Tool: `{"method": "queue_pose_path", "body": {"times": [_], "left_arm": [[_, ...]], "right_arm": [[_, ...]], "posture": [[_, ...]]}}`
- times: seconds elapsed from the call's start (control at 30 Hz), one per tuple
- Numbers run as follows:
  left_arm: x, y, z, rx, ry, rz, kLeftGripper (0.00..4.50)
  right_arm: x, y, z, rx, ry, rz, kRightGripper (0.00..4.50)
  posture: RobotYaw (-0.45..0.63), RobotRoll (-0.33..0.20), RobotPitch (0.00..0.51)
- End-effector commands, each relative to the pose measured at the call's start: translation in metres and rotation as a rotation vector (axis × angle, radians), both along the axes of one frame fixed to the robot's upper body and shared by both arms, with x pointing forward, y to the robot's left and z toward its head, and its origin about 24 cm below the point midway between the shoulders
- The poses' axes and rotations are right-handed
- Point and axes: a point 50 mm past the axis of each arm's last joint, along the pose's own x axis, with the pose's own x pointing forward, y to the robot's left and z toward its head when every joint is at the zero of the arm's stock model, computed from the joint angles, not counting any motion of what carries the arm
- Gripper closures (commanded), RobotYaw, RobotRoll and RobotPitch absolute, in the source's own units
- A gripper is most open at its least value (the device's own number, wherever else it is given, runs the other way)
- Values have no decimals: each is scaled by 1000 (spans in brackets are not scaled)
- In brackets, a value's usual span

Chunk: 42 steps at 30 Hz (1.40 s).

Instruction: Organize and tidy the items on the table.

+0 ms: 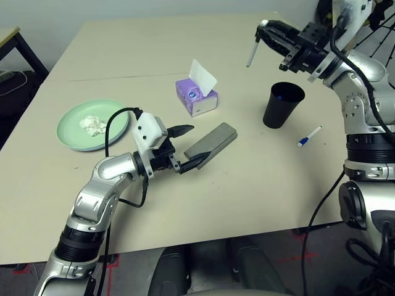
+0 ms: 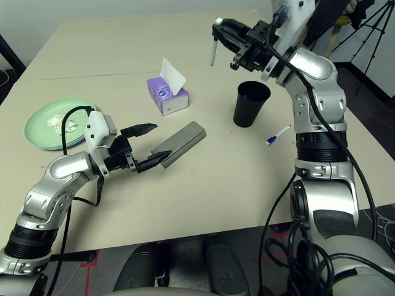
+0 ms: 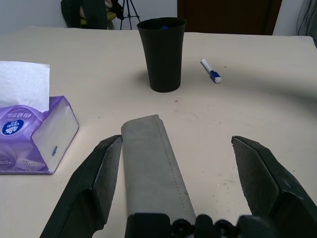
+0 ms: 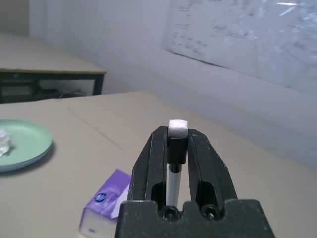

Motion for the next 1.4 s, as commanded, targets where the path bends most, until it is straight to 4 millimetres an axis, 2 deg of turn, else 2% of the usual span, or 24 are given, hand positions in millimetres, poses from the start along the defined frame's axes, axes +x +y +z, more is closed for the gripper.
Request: {"method": "queue_pose_path", "body": {"times": [0.03,0.2,0.33,0.6,1.4], "left_arm": [[-1,-4,-2,18,1,-22,0],[0,-4,-3,19,1,-20,0],[0,-6,-3,17,3,-25,0],[1,-6,-2,19,4,-33,0],[-1,-6,-4,24,8,-32,0]], "right_arm": [[-6,-13,4,55,-52,-75,4068],[-16,-25,4,83,-66,-136,4068],[-22,-35,-8,57,-35,-169,4068],[-30,-50,-16,56,-5,-249,4068],[-14,-38,-46,33,165,-244,4068]], "posture": [[-43,0,103],[-52,0,105],[-52,0,105],[-77,0,109],[-66,0,120]]}}
